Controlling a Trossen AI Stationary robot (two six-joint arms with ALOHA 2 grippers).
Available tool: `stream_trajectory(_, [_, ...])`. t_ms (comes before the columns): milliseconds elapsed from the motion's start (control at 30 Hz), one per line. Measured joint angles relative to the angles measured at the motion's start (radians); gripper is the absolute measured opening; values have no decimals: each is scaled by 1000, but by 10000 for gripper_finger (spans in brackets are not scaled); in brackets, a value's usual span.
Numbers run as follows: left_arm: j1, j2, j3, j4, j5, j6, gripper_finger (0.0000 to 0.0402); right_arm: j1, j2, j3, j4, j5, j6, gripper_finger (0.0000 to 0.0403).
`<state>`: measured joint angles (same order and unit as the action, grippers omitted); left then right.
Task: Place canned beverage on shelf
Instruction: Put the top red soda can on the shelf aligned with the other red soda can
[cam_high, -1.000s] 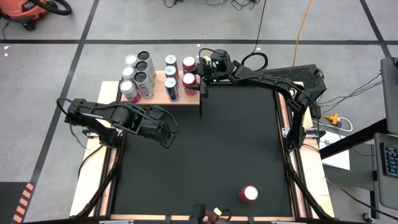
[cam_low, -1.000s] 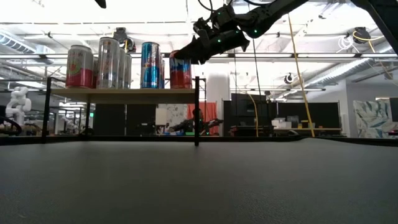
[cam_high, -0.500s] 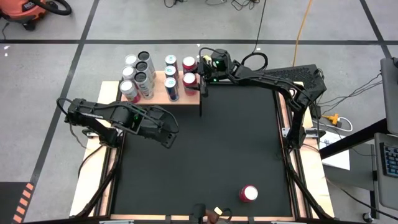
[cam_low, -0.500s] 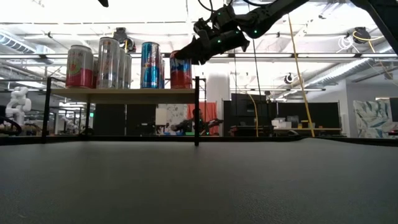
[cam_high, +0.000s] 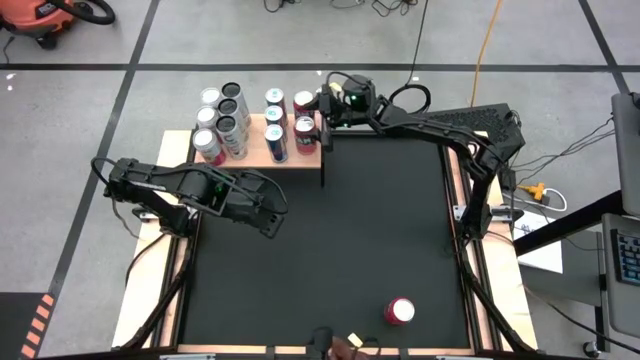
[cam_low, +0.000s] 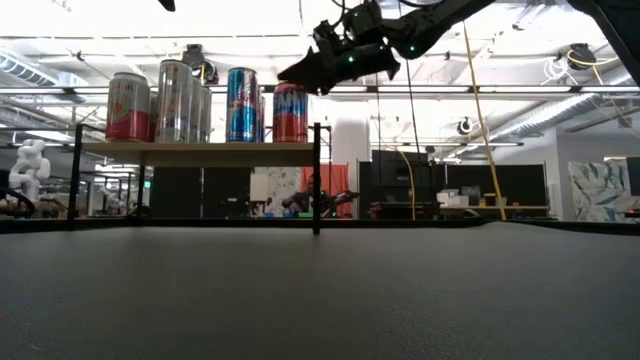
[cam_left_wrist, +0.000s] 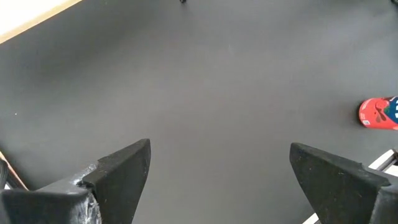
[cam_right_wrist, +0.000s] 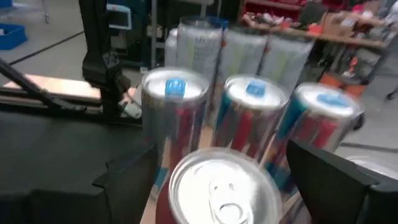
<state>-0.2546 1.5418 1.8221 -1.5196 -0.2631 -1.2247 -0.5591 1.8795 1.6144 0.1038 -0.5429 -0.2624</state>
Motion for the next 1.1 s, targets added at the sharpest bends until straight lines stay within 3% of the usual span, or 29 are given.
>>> stream_trajectory(300, [0,0,0,1,-1,0,384,-3,-121,0,-43,21,69,334])
stream_trajectory(567, [2,0,0,5,-4,-21,384,15,-303,0,-470,16,246,328])
stream_trajectory(833, [10,0,0,49,6,35,384,78,-354,0,-789,8,223,297])
stream_trajectory(1100, [14,0,0,50,19,98,384,132,-353,-133,-643,-36,275,238])
